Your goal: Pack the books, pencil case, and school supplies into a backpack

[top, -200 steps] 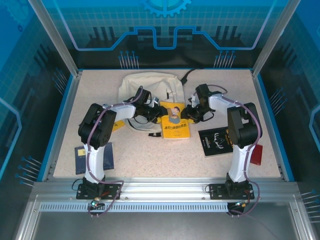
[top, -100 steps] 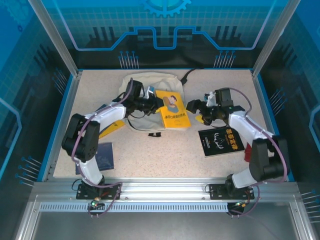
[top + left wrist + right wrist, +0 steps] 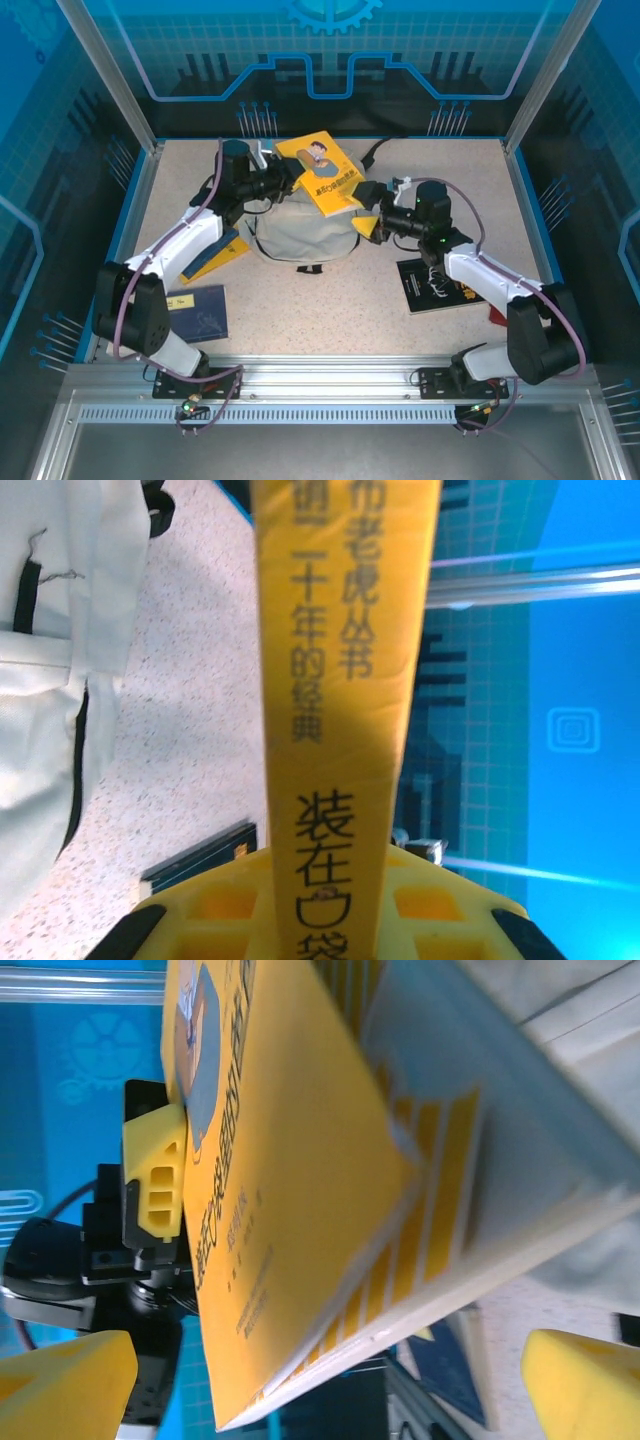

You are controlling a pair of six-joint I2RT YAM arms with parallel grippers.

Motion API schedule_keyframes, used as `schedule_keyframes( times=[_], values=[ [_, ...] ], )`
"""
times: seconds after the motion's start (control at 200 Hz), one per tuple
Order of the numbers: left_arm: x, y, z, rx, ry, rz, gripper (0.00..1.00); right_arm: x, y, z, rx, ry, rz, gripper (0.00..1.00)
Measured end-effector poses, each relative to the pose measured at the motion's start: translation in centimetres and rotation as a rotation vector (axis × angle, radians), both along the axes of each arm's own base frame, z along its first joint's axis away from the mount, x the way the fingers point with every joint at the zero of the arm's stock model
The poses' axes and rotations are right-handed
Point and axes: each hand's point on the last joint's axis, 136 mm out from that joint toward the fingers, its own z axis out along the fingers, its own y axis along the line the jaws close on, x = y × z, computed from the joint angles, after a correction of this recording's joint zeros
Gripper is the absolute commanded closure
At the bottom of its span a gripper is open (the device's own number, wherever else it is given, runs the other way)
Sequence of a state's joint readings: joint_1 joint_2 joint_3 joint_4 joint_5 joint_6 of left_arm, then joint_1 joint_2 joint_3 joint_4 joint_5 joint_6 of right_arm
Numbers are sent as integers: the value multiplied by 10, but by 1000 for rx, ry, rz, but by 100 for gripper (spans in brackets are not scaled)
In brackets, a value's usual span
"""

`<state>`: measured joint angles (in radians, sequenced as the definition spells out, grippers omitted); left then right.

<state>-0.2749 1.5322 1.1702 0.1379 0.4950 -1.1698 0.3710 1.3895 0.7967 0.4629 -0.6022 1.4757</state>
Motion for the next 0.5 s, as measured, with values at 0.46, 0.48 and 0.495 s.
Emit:
schedule_keyframes(
  times=[0.46, 0.48, 0.495],
  values=[
    [-15, 16, -13, -93, 81, 118, 91, 7, 38, 17, 134, 9, -83, 43],
    [-16, 17, -14, -93, 83, 120, 91, 6, 39, 18, 133, 5, -82, 46],
    [-17, 17, -14, -94, 85, 122, 91, 7, 39, 17, 132, 8, -87, 48]
  ],
)
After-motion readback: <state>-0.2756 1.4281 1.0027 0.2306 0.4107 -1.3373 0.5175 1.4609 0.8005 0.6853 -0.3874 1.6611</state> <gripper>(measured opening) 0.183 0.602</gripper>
